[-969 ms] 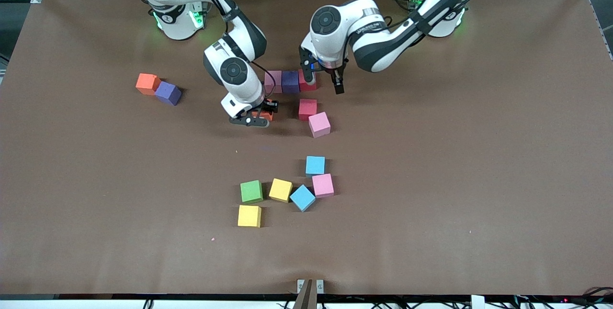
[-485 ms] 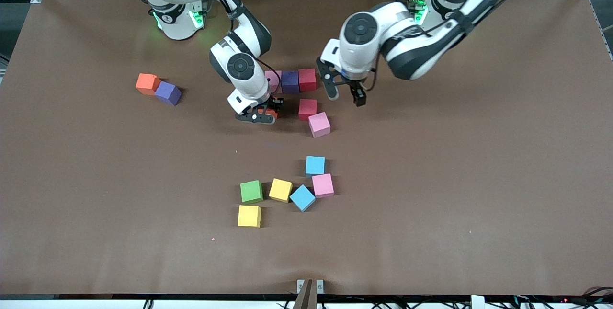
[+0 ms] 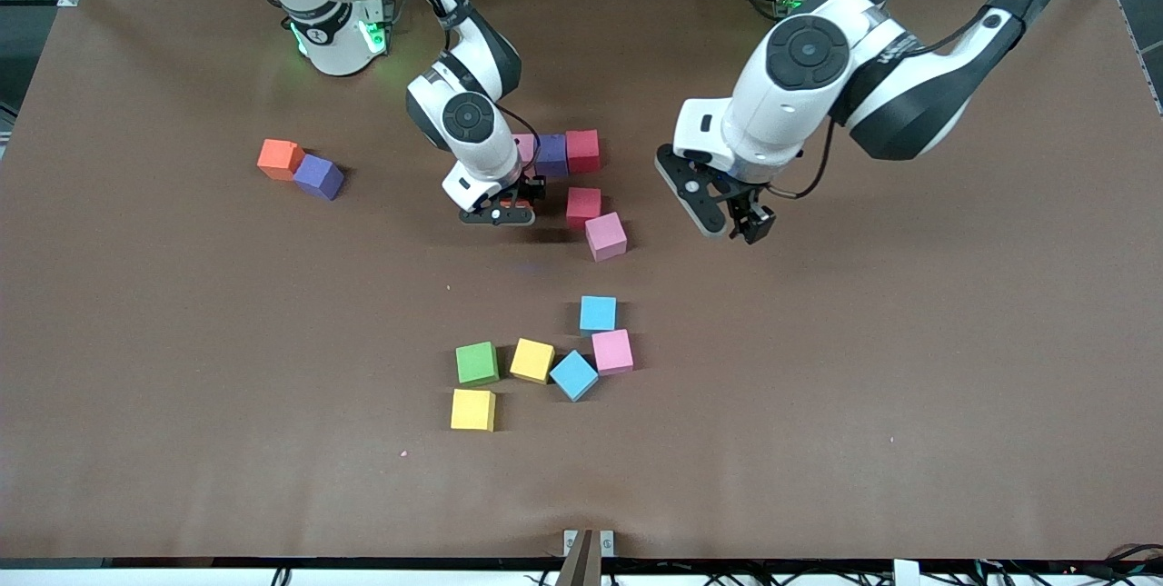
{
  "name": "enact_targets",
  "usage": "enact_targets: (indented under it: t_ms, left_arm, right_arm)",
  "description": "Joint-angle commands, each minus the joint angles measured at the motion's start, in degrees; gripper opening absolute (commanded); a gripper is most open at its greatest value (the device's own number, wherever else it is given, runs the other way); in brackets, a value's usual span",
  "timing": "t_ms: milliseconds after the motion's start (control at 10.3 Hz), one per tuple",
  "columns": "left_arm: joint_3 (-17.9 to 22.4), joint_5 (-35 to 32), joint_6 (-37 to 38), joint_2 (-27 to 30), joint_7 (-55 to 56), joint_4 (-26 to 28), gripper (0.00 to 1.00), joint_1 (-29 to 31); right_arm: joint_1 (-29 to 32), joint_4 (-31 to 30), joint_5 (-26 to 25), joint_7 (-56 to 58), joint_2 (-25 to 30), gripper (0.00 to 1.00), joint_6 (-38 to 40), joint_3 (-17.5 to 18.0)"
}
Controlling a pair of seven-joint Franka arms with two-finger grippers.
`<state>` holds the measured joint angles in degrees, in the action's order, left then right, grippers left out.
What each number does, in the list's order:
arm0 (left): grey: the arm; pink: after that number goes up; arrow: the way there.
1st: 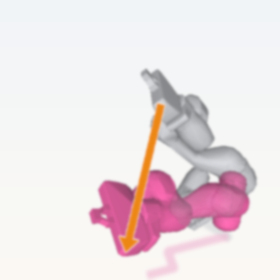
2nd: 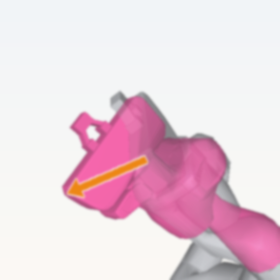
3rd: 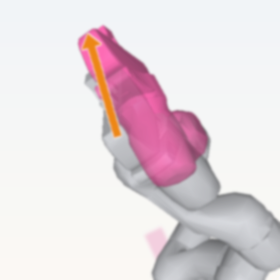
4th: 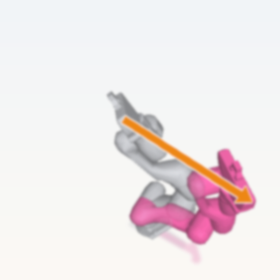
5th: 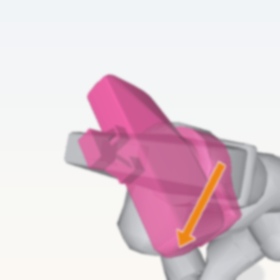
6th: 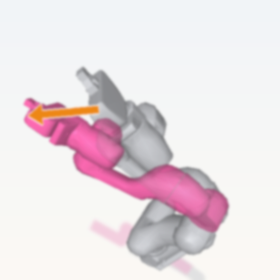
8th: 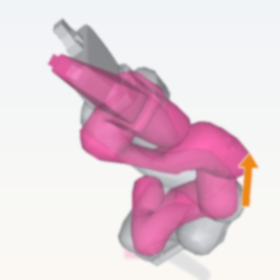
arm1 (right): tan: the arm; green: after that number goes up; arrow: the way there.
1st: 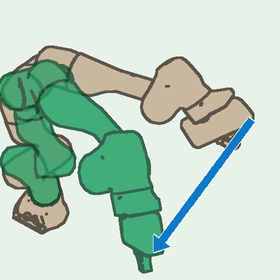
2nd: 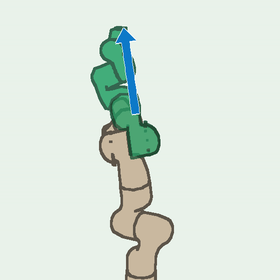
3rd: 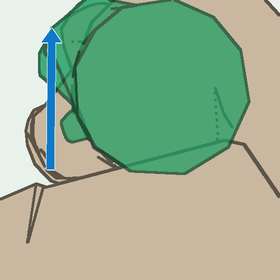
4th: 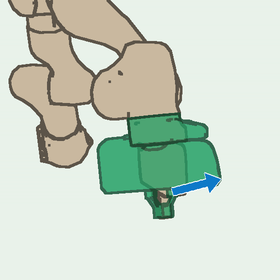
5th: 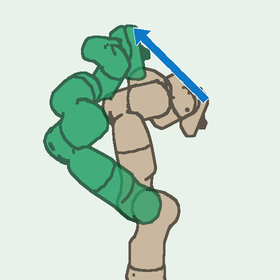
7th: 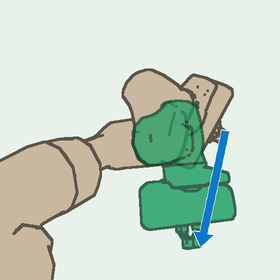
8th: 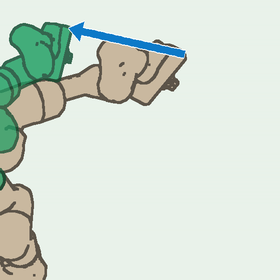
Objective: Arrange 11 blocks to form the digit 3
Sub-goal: 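Lower the orange cube beside the purple cubes and open the right gripper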
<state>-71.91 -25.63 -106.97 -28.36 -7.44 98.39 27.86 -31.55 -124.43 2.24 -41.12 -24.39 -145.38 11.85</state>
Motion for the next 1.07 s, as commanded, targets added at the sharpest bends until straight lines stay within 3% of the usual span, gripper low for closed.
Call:
enact_targets:
  t_ms: [0, 969]
  left_arm:
    - [2.7, 0.2, 0.8, -0.3, 2.2, -1.5, 1.0, -1.4]
    - [3.7, -0.6, 1.1, -0.8, 4.5, -1.2, 1.0, -4.6]
  right_arm:
    - [-0.9, -2.2, 0.6, 0.9, -1.4, 0.07, -1.1, -0.2]
    - [-1.1, -3.5, 0.6, -2.1, -0.9, 0.08, 1.1, -0.2]
